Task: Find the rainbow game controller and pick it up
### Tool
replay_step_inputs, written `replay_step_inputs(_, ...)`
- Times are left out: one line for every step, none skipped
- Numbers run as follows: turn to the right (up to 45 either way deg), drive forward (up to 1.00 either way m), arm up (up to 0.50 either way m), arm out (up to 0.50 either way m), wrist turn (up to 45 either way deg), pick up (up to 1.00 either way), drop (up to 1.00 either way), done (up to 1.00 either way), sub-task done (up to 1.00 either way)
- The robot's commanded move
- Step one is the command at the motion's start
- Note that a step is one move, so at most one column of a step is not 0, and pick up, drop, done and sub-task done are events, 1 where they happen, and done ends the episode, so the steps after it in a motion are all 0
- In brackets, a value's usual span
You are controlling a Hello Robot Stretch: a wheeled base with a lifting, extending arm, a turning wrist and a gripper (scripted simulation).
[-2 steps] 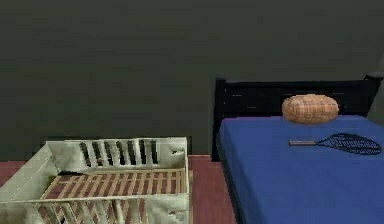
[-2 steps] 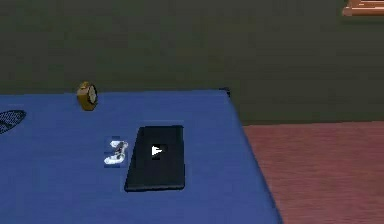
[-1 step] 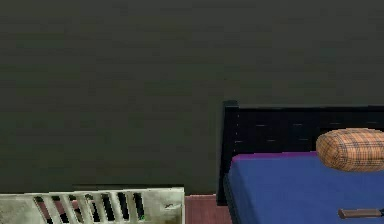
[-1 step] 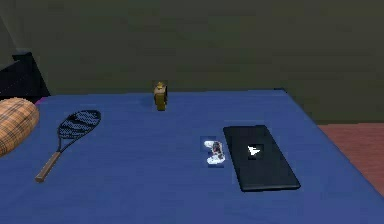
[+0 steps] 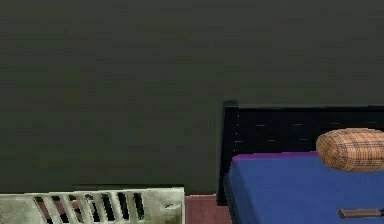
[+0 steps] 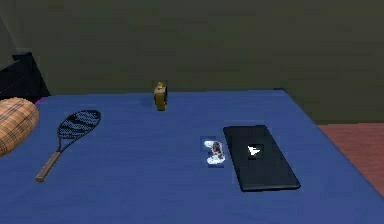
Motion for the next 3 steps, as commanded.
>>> replay_step_inputs(0.0, 0.0, 0.2, 0.0, 0.0, 0.0, 0.0, 0.0, 0.0)
replay_step_inputs(0.0, 0.0, 0.0, 0.5, 0.0, 0.0, 0.0, 0.0, 0.0)
replay_step_inputs(0.0, 0.0, 0.0, 0.0, 45.0, 0.0, 0.0, 0.0, 0.0)
